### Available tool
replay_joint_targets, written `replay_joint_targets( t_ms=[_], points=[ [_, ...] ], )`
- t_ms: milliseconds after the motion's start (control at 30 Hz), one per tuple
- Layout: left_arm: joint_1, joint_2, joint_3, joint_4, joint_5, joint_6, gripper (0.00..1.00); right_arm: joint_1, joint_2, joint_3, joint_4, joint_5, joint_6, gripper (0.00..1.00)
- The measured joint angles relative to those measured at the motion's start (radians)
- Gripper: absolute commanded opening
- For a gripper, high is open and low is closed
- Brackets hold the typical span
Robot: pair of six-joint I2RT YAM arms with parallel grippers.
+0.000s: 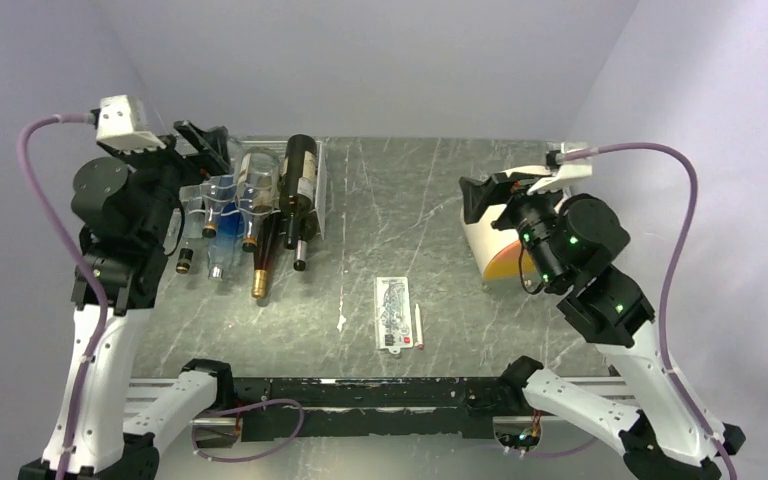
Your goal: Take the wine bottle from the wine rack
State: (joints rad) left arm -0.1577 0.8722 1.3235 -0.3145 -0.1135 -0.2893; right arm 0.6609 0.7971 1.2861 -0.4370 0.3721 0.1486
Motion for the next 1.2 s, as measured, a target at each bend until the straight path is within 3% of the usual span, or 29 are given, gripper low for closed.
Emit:
replay_joint_targets(
  t_ms=[400, 667, 967, 1200],
  points=[
    [-0.01, 0.137, -0.016, -0.104, 0.084, -0.006, 1.0, 0.169, 0.149, -0.003, -0.049, 0.171, 0.118, 1.0],
    [-0.014, 0.211, -0.021, -0.185, 0.136, -0.004, 0.99, 0.21, 0.264, 0.04, -0.118, 0.191, 0.201, 1.0],
    [-0.017, 0.251, -0.035, -0.247, 0.152, 0.005, 1.0, 0.223, 0.298, 0.057, -0.185, 0.13, 0.094, 1.0],
    [-0.02, 0.309, -0.12, -0.232, 0.28, -0.015, 0.94, 0.224, 0.301, 0.071, -0.248, 0.181, 0.086, 1.0]
  ],
)
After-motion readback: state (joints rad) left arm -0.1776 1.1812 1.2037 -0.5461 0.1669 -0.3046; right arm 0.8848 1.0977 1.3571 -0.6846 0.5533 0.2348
